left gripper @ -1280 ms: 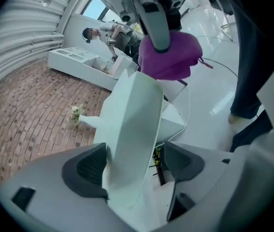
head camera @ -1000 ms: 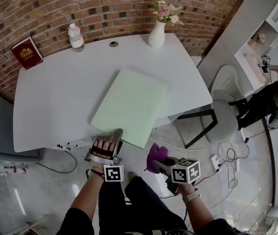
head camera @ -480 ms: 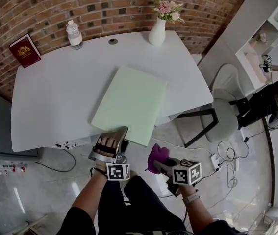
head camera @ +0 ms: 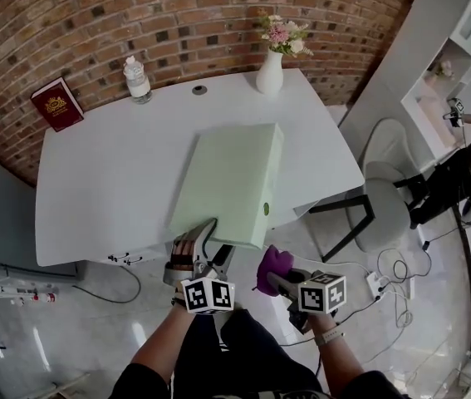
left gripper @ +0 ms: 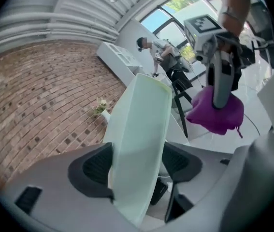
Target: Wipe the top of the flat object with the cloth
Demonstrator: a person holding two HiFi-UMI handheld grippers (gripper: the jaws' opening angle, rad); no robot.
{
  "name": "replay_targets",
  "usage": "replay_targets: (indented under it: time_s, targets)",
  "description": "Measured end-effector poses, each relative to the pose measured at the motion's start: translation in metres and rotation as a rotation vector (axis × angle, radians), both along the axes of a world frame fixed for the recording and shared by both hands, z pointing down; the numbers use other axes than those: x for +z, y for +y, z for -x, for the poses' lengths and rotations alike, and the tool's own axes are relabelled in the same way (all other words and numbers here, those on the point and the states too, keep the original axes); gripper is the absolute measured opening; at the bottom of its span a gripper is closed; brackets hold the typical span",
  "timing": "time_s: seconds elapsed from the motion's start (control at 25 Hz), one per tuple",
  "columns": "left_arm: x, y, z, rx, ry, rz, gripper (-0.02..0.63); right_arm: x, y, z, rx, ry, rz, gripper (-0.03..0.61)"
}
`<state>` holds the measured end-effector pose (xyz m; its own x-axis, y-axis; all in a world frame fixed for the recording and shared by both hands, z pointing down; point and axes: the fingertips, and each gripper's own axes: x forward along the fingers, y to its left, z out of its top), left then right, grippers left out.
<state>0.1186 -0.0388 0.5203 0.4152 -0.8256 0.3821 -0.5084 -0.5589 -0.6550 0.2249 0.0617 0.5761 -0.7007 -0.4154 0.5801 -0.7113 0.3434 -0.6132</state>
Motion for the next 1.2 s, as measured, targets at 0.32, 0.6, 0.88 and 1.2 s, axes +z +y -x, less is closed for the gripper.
replay_targets:
  time_s: [0.32,0.6,0.88,1.2]
  targets:
    - [-0.041,-0.004,0.028,-0.163,0.400,0.156,0.321,-0.013,-0.003,0.008,-0.014,-0.015,-0.022,0.063]
    - [-0.052,0.001,0.066,-0.283,0.738,0.266,0.314,-0.027,-0.008,0.031,-0.059,-0.021,-0.067,0.063]
    - [-0.058,0.016,0.090,-0.359,1.006,0.330,0.311,-0.039,-0.009,0.054,-0.119,-0.027,-0.096,0.063]
    - [-0.058,0.031,0.123,-0.464,1.524,0.413,0.305,-0.046,-0.006,0.073,-0.176,-0.017,-0.111,0.063]
